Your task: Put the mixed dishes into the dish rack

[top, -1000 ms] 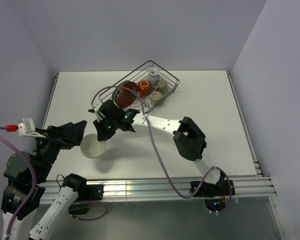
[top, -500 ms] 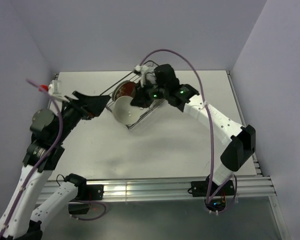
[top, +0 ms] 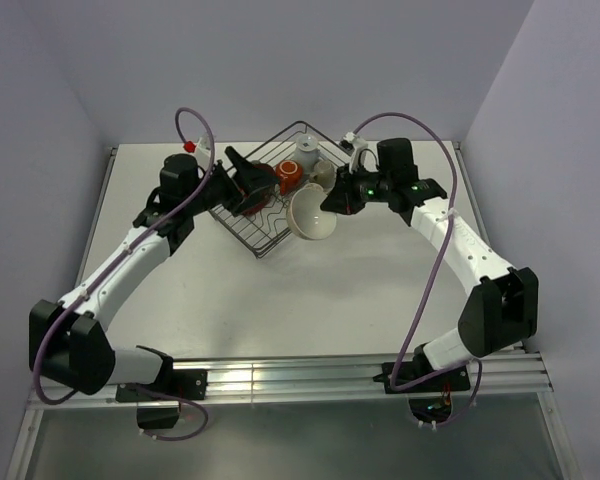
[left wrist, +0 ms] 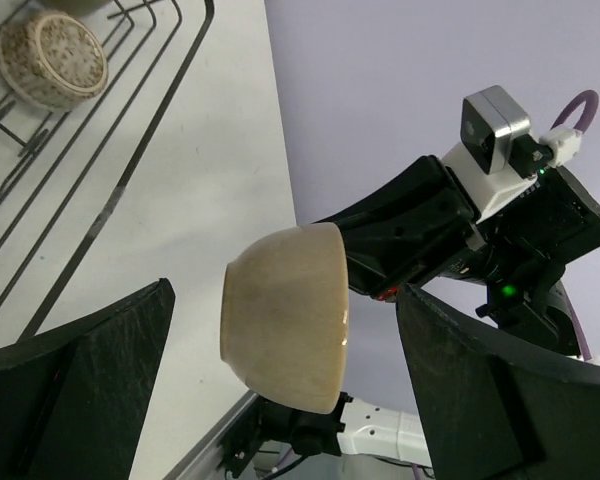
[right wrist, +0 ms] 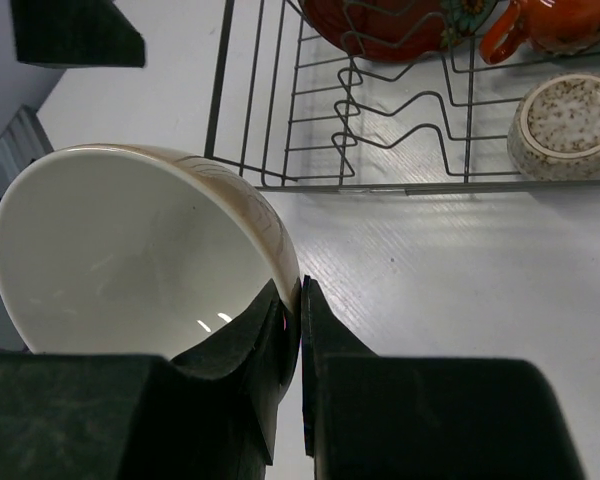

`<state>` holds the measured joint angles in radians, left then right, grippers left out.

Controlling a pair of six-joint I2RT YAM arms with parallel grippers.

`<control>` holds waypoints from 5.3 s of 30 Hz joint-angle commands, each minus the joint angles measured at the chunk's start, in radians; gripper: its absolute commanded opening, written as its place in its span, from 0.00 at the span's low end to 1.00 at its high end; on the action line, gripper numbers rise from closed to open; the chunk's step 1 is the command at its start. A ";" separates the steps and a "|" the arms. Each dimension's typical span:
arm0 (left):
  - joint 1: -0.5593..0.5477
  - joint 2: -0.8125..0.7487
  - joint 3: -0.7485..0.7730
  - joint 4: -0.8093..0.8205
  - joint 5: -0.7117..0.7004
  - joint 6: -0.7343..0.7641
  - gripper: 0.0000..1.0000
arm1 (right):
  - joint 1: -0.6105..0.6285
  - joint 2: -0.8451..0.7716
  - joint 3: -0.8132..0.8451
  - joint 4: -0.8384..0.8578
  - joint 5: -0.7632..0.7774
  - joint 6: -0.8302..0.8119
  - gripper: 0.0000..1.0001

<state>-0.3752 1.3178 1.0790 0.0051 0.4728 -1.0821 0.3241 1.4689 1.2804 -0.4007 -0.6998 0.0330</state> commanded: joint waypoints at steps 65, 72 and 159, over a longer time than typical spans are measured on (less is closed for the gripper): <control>-0.172 0.199 0.177 -0.148 0.104 -0.174 0.99 | -0.096 0.128 -0.055 0.387 -0.420 0.225 0.00; -0.174 0.218 0.208 -0.228 0.087 -0.145 0.99 | -0.096 0.126 -0.033 0.352 -0.405 0.196 0.00; -0.185 0.215 0.211 -0.310 0.141 0.027 0.23 | 0.004 0.140 0.051 0.117 -0.228 0.053 0.48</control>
<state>-0.5701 1.5948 1.2831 -0.3664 0.5762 -1.0817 0.3241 1.6722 1.3220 -0.2855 -0.9276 0.1184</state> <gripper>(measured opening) 0.665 0.479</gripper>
